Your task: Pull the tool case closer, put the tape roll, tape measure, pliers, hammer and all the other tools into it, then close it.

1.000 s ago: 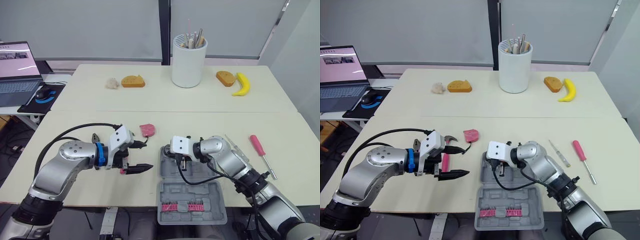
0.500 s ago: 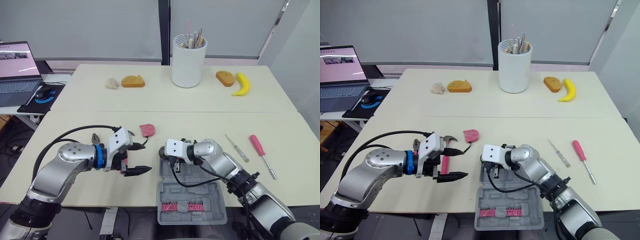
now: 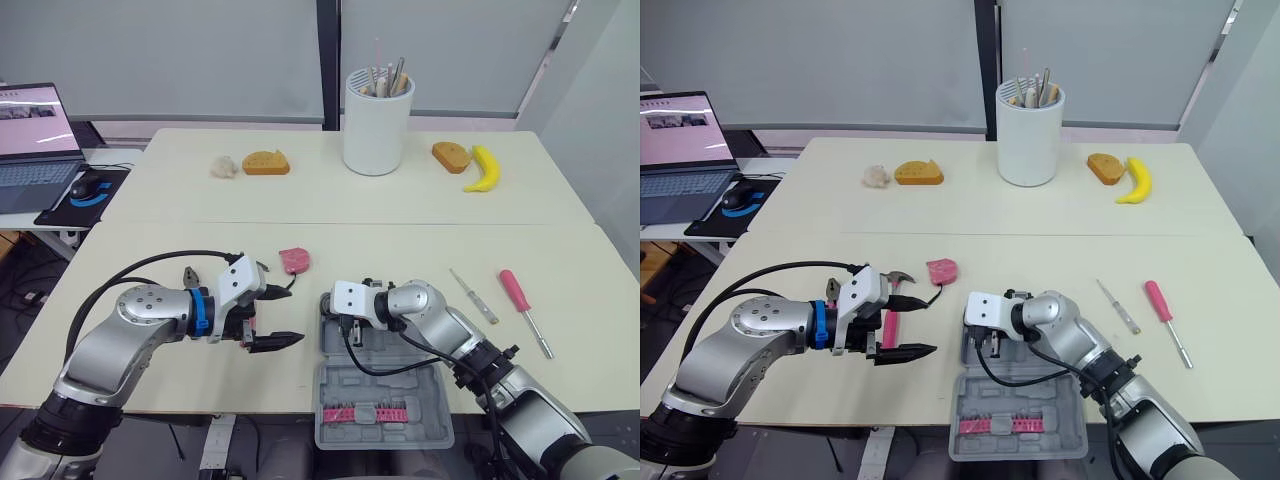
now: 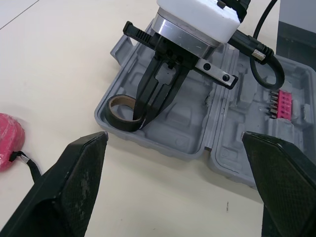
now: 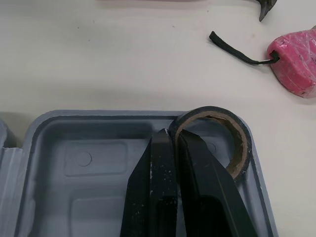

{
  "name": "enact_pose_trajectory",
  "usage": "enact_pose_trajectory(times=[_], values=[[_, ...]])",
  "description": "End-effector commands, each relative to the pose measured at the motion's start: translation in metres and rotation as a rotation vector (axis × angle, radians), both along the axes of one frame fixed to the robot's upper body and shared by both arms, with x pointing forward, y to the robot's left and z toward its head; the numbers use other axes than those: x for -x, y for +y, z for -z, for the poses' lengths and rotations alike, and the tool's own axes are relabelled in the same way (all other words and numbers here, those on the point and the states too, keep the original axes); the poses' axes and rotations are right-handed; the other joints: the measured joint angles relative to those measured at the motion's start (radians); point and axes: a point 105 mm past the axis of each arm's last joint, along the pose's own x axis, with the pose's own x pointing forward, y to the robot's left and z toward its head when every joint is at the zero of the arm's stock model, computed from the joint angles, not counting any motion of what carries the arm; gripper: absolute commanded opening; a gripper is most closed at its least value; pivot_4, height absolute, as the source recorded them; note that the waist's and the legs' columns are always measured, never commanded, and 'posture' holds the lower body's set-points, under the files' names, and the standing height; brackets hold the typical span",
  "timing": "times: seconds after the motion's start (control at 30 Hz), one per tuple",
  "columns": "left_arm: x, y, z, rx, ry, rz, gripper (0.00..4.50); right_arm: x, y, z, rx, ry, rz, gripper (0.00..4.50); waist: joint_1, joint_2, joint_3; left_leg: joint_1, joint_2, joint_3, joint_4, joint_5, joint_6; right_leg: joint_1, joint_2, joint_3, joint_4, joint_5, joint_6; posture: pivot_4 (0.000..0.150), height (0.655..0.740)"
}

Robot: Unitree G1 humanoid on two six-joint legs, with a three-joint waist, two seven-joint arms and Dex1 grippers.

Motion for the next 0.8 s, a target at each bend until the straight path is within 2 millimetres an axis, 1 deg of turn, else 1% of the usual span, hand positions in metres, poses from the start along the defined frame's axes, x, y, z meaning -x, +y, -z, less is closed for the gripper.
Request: enact_pose_trajectory(times=[0.03,0.3,0.67,0.73,0.8], values=[[0.000,-0.003,-0.010,-0.004,-0.049,0.024,4.50,-0.004,0.000,-0.013,0.007,-0.048,-0.013,0.02,0.000,0.000,0.000,0.000,0.000,0.000,0.000,0.000,0.000,0.000,0.000,0.000,0.000,0.000,0.000,0.150,0.7400],[-0.001,-0.004,-0.009,-0.002,-0.051,0.025,4.50,-0.007,-0.002,-0.017,0.042,-0.068,-0.004,0.02,0.000,0.000,0.000,0.000,0.000,0.000,0.000,0.000,0.000,0.000,0.000,0.000,0.000,0.000,0.000,0.150,0.7400],[-0.001,-0.006,-0.010,-0.005,-0.052,0.029,4.50,-0.005,-0.003,-0.005,0.074,-0.044,0.010,0.02,0.000,0.000,0.000,0.000,0.000,0.000,0.000,0.000,0.000,0.000,0.000,0.000,0.000,0.000,0.000,0.150,0.7400],[0.000,-0.006,-0.010,-0.005,-0.051,0.030,4.50,-0.005,-0.003,-0.005,0.069,-0.044,0.011,0.60,0.000,0.000,0.000,0.000,0.000,0.000,0.000,0.000,0.000,0.000,0.000,0.000,0.000,0.000,0.000,0.150,0.7400],[0.000,-0.006,-0.010,-0.004,-0.050,0.030,4.50,-0.005,-0.001,-0.009,0.051,-0.050,0.007,1.00,0.000,0.000,0.000,0.000,0.000,0.000,0.000,0.000,0.000,0.000,0.000,0.000,0.000,0.000,0.000,0.150,0.7400]])
